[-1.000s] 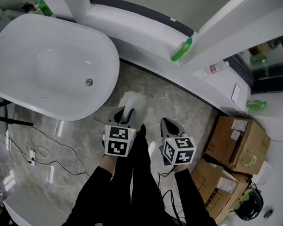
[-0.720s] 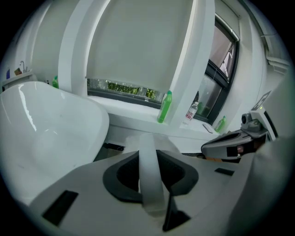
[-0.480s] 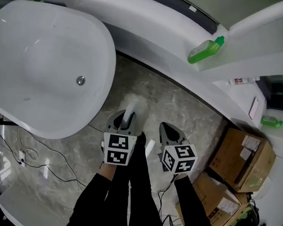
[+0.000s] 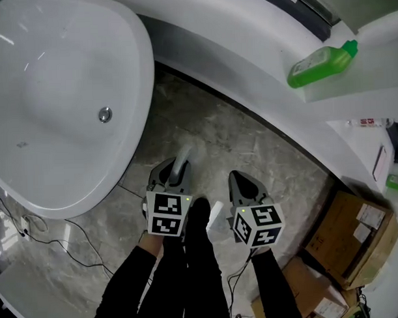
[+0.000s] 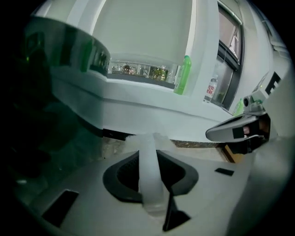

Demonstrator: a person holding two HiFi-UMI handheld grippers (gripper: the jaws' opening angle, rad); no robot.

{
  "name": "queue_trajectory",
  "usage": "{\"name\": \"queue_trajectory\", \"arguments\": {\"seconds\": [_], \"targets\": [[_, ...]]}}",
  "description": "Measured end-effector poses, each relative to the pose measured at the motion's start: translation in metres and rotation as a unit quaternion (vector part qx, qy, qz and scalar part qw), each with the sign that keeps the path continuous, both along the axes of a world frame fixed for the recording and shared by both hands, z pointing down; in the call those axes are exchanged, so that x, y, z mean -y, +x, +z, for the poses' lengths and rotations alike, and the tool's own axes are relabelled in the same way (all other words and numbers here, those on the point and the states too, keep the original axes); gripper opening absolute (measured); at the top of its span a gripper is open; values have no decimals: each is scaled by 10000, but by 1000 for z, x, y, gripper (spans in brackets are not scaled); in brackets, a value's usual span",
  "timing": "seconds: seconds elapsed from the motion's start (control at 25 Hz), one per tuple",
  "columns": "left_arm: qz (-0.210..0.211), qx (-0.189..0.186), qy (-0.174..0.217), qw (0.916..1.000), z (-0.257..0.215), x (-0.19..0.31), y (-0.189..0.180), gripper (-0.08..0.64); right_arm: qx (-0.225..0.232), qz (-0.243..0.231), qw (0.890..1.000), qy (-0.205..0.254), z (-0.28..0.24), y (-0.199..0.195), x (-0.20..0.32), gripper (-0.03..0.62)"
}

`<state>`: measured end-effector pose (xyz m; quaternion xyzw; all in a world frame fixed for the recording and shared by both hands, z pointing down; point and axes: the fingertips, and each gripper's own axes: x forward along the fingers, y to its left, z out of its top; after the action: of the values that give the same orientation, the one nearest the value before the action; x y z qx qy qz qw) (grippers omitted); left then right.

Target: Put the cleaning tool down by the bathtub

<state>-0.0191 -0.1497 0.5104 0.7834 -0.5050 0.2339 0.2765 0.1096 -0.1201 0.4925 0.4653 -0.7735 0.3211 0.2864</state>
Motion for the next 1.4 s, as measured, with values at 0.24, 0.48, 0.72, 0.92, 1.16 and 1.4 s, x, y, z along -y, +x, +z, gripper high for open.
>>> {"name": "queue_trajectory", "arguments": {"seconds": [0.24,0.48,0.72,0.92,1.16,1.4], "targets": [[35,45,42,10000,53,8,2,98,-6,-138,9999,-4,56,1,7,0],[4,73,117,9999,103,25,-1,98,63,-240,9997,57,108,0,25,0],[7,-12,200,9998,146,44,-3,98,184,-257,9994,162,147,-4,50,0],[14,-4,285,9996,175,56,-4,98,237,-395,9983,365,166,-9,70,0],[17,115,313,9994,210,67,-3,98,248,-520,9972,478,192,-10,82,0],[25,239,339,9991,239,81,-5,98,239,-532,9969,537,212,-5,95,0]]}}
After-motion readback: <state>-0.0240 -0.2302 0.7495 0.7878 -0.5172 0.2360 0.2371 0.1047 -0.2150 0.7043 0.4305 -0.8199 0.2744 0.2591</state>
